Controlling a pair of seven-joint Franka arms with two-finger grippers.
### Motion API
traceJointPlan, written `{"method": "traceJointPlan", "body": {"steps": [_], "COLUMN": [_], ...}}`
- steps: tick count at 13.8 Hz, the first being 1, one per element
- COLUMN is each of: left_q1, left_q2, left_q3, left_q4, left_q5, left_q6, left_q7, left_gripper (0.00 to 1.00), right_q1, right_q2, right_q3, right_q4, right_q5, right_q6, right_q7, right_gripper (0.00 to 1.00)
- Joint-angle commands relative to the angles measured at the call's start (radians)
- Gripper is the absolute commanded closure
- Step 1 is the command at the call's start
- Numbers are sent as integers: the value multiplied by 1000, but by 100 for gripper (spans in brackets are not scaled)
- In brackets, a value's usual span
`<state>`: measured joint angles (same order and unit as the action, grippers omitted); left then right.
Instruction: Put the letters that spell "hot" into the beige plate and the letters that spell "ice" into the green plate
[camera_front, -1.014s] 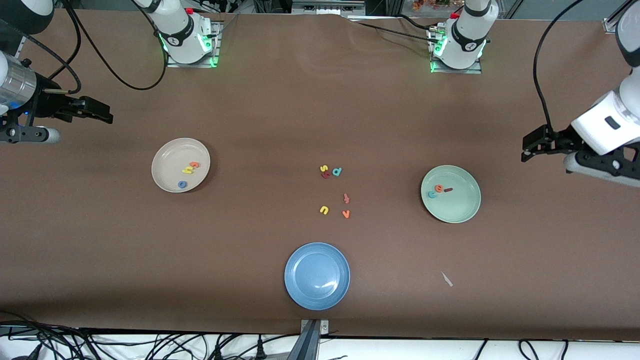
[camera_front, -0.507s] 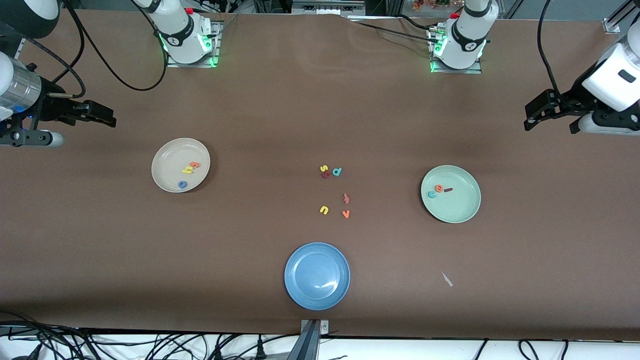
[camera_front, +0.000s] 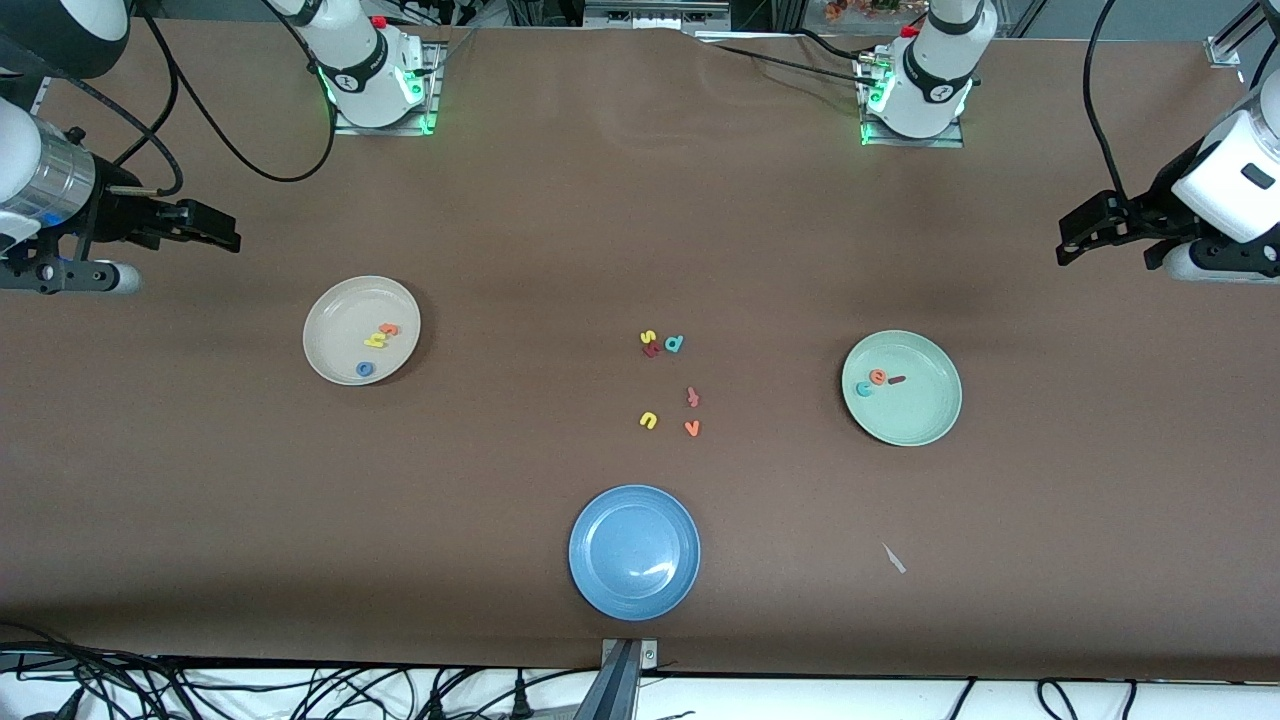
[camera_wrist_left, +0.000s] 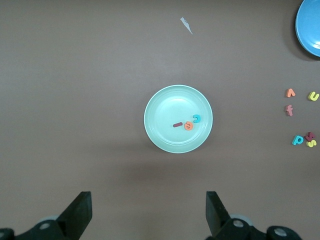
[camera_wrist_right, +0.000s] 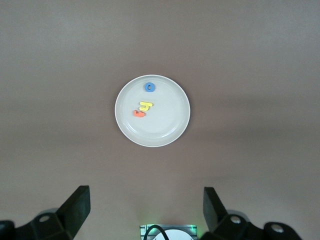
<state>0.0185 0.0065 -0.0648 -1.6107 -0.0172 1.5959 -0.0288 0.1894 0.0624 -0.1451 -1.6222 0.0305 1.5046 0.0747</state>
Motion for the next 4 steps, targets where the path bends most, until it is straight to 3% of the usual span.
{"method": "traceJointPlan", "body": {"steps": [1, 4], "left_q1": [1, 0], "left_q2": [1, 1], "left_q3": [-4, -7], "left_q4": [17, 20], "left_q5": [-17, -15], "left_q6": [-37, -44], "left_q7": [17, 21], "left_gripper": [0, 0], "right_q1": [1, 4], "right_q2": [-3, -1], "right_q3": [-1, -1], "right_q4": [10, 8], "right_q5": [5, 5], "right_q6": [-18, -18], "right_q7": [11, 13], "right_gripper": [0, 0]}}
